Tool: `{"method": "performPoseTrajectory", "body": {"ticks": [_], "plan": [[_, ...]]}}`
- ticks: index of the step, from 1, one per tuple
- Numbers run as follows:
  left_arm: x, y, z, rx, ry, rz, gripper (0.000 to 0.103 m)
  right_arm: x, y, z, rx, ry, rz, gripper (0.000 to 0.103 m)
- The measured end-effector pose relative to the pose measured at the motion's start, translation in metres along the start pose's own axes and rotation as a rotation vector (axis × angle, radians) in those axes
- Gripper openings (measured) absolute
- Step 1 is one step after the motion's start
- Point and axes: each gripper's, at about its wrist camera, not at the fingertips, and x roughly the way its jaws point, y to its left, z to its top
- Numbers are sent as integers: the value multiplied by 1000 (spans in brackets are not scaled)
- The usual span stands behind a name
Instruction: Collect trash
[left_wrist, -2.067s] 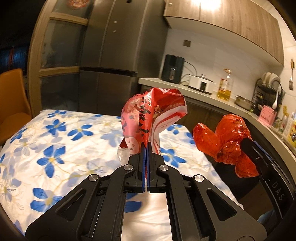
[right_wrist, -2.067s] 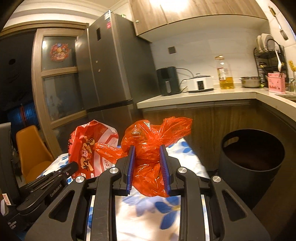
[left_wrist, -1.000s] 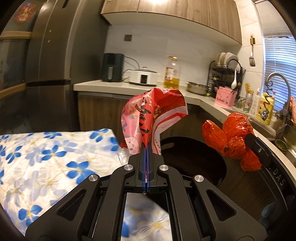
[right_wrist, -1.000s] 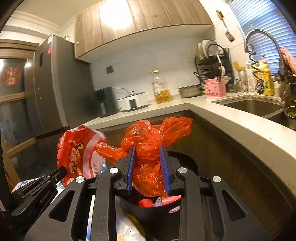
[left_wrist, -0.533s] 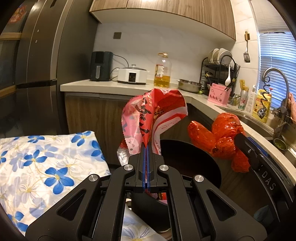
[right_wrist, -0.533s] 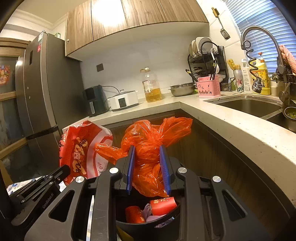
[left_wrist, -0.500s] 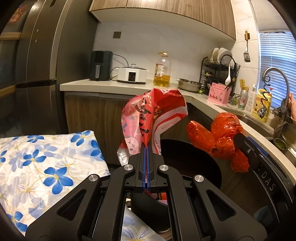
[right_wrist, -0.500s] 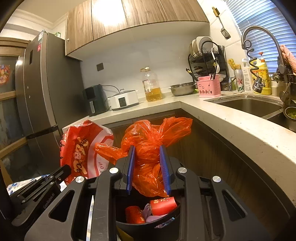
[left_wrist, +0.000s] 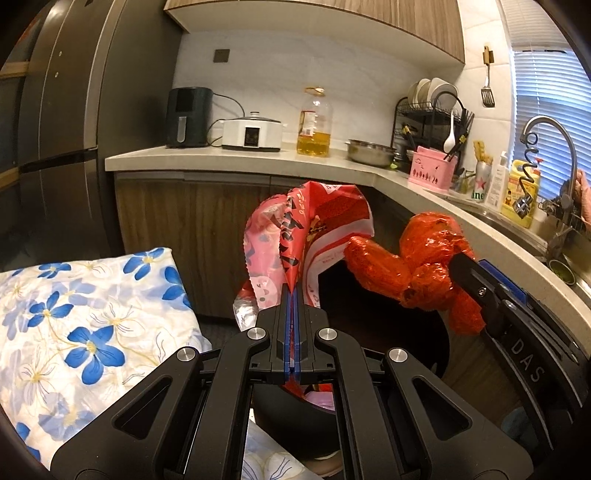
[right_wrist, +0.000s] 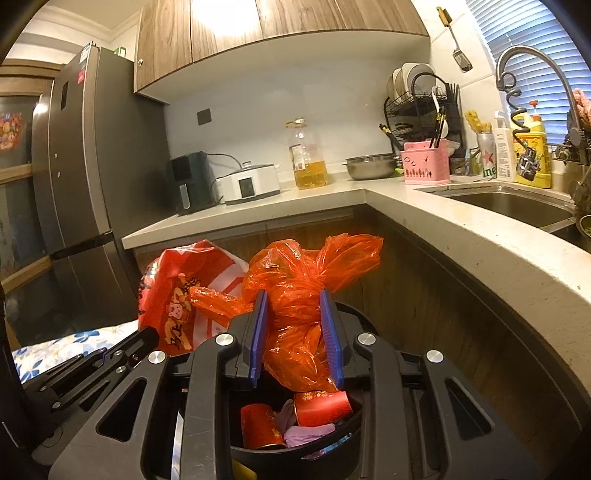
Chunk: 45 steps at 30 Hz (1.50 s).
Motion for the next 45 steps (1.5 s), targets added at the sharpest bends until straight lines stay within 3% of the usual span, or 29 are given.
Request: {"method": "performPoseTrajectory", "body": {"ticks": [3, 6, 7, 14, 16, 19, 22, 29, 36, 45], "plan": [[2, -2, -2, 10, 0, -18, 0, 2, -2, 0, 1, 1, 18, 30], [5, -3, -5, 22, 15, -24, 3, 3, -5, -1, 7, 8, 12, 40], [6, -2, -6, 22, 17, -22, 8, 2, -8, -1, 16, 6, 11, 47], [-3, 7, -10, 10, 6, -30, 38, -12, -17, 0, 46, 4, -18, 60], [-11, 13, -11, -2, -2, -18, 54, -17, -16, -1, 45, 8, -18, 68], [-25, 23, -15, -20, -4, 21, 70, -26, -9, -3, 32, 29, -14, 78], [-41, 31, -19, -14, -4, 56, 77, -37, 3, -7, 3, 50, -6, 85], [-98, 63, -30, -29, -6, 176, 90, -72, 32, -14, -45, 71, 15, 97], [-154, 84, -41, -54, -23, 240, 97, -116, 61, -27, -101, 69, 16, 97], [-219, 100, -73, -29, -17, 278, 97, -166, 87, -49, -121, 97, 29, 97]]}}
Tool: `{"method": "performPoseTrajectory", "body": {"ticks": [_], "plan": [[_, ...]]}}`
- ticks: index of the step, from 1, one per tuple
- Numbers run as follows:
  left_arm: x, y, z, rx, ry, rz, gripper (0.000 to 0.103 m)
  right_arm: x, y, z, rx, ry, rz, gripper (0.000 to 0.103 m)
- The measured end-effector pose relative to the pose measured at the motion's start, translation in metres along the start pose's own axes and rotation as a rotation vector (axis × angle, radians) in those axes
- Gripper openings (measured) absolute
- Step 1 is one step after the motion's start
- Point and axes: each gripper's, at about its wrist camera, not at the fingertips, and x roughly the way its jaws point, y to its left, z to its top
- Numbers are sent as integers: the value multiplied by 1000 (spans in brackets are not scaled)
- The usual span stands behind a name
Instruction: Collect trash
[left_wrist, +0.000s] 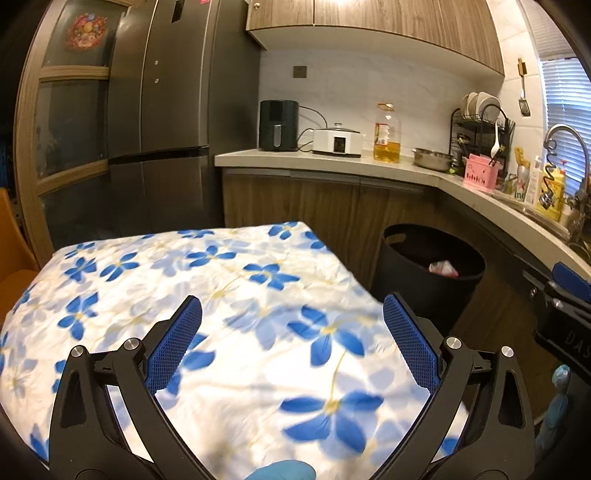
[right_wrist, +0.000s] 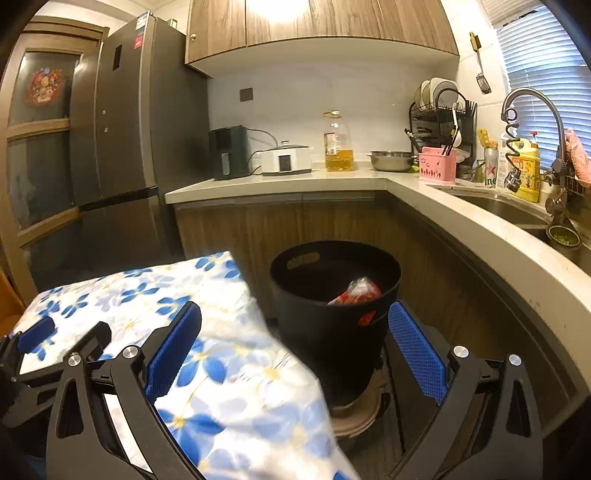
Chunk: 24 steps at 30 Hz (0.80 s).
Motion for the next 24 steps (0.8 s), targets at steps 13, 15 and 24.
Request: {"method": "performPoseTrajectory", "body": {"ticks": [13, 15, 24], "plan": [[-65, 32, -35, -22, -5, -1, 97, -67, 32, -34, -37, 17, 12, 97], [-75, 36, -38, -32, -11, 0, 97, -76, 34, -36, -42, 5, 17, 97], [-103, 47, -45, -50, -37, 16, 97, -103, 50, -36, -57, -29, 50, 97]]}}
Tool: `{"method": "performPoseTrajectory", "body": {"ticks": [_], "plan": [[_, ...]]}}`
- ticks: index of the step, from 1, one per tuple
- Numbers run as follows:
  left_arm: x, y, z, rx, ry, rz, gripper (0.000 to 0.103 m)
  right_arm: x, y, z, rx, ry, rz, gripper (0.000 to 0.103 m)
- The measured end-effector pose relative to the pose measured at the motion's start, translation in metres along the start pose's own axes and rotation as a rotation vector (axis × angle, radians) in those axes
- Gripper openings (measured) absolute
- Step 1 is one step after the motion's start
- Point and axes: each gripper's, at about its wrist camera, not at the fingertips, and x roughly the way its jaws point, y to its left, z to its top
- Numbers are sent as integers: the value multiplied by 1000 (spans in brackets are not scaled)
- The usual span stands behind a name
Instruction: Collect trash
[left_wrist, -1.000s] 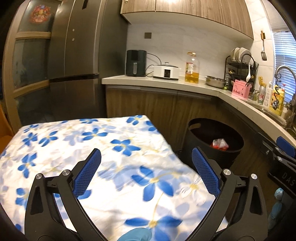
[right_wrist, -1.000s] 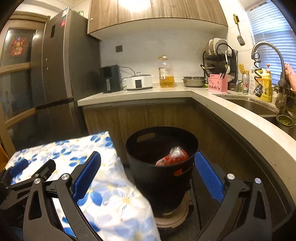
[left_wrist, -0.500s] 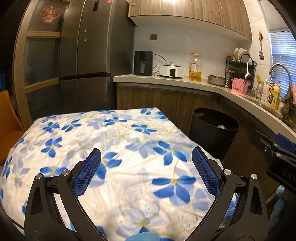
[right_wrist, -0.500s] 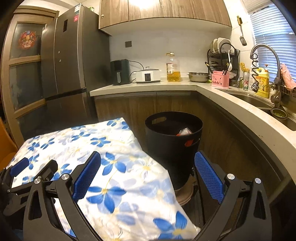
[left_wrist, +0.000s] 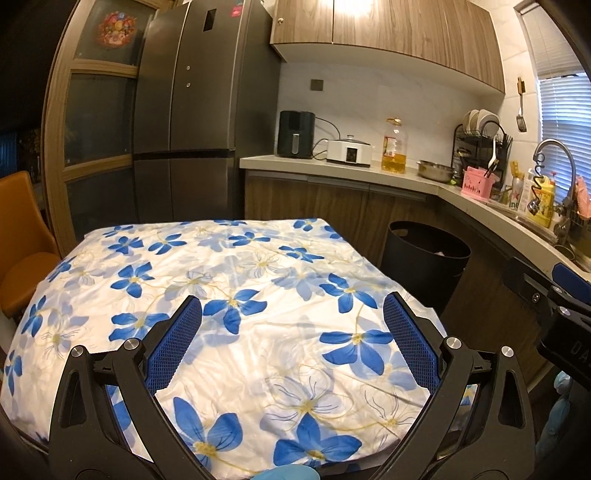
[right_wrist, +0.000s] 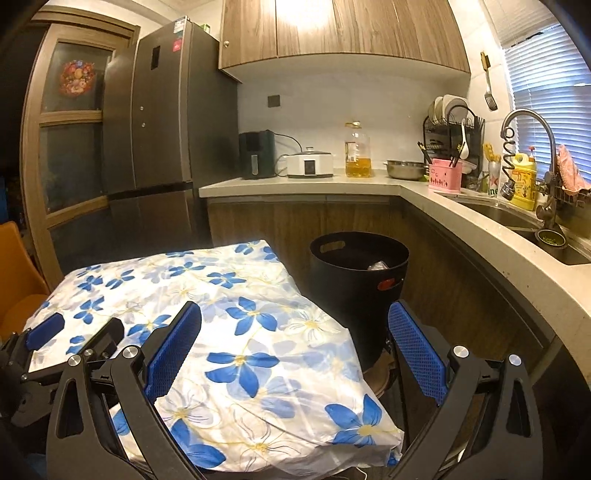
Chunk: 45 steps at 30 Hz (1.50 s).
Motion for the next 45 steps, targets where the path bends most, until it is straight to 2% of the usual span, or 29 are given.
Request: {"method": "performPoseTrajectory", "body": {"ticks": [45], "plan": [[-14, 4, 1, -15, -17, 5, 97, -14, 14, 6, 3, -31, 14, 97]]}}
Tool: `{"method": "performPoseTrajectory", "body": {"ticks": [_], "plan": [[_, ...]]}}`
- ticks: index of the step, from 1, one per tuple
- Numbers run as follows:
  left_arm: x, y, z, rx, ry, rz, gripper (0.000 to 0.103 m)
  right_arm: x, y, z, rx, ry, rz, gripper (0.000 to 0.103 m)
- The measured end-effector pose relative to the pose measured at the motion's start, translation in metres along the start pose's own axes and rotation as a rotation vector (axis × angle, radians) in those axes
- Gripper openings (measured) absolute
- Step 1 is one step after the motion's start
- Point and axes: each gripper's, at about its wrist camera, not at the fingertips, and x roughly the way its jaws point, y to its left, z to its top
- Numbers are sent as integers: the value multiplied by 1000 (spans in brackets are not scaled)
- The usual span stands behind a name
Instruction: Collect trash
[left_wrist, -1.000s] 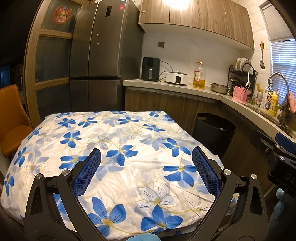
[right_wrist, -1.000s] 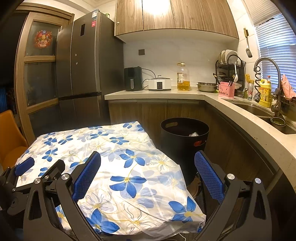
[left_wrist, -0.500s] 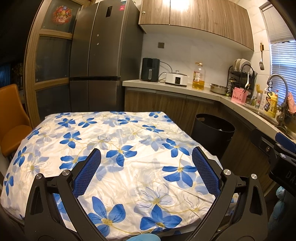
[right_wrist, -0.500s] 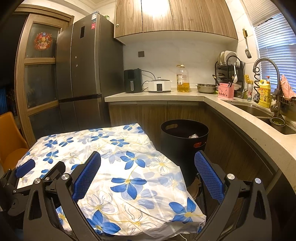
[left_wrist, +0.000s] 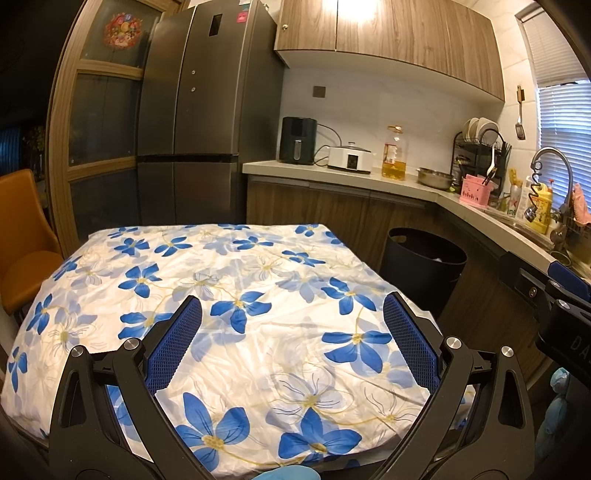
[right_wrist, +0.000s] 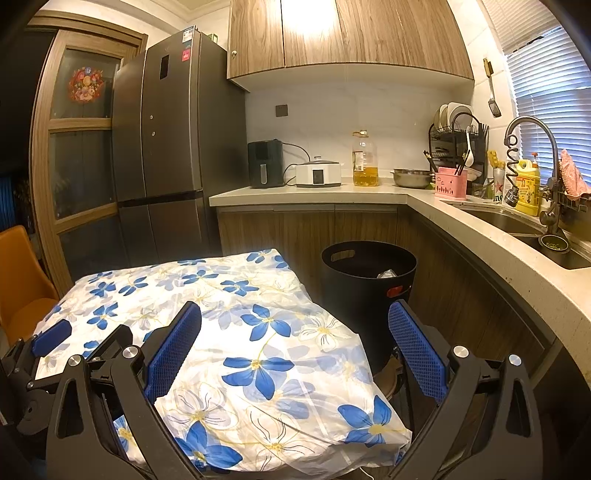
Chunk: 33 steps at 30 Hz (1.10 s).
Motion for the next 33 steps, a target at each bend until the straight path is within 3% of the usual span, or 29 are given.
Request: {"method": "performPoseTrajectory", "body": {"ticks": [33], "plan": [[-2, -3, 4, -2, -3, 0, 97, -1, 1, 3, 2, -5, 3, 97]]}}
